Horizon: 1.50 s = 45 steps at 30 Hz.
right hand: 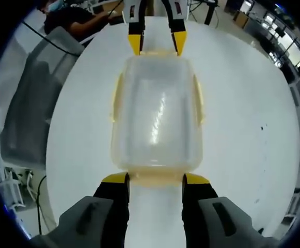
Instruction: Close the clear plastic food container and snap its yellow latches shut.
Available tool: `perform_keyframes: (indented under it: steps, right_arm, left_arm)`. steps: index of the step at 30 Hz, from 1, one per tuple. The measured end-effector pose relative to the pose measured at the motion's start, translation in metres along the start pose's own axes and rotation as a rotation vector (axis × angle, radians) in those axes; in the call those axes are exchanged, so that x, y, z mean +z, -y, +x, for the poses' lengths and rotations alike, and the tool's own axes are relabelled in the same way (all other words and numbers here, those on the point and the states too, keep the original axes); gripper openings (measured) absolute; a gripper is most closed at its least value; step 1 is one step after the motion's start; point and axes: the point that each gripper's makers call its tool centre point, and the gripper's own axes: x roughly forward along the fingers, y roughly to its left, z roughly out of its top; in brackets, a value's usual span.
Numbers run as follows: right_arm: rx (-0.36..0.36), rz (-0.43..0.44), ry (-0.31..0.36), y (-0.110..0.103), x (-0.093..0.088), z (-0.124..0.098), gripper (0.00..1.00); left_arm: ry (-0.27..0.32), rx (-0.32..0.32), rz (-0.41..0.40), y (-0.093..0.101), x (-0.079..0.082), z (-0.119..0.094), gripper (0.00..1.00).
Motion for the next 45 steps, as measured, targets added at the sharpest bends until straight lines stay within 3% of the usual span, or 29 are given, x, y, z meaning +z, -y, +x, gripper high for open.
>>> perform_keyframes:
  steps: [27, 38, 42, 45]
  right_arm:
    - [-0.016, 0.07, 0.031, -0.012, 0.003, 0.003, 0.36]
    - [-0.034, 0.085, 0.053, -0.009, 0.002, 0.005, 0.39]
    - [-0.035, 0.097, 0.049, -0.009, 0.001, 0.005, 0.46]
    - [-0.035, 0.101, 0.043, -0.01, 0.0, 0.003, 0.44]
  left_arm:
    - [-0.006, -0.032, 0.081, -0.004, -0.001, 0.002, 0.32]
    - [-0.009, -0.02, 0.093, -0.003, -0.003, -0.001, 0.36]
    - [-0.015, -0.019, 0.097, -0.002, -0.004, -0.002, 0.36]
    - [-0.015, -0.016, 0.093, -0.003, -0.004, -0.005, 0.37]
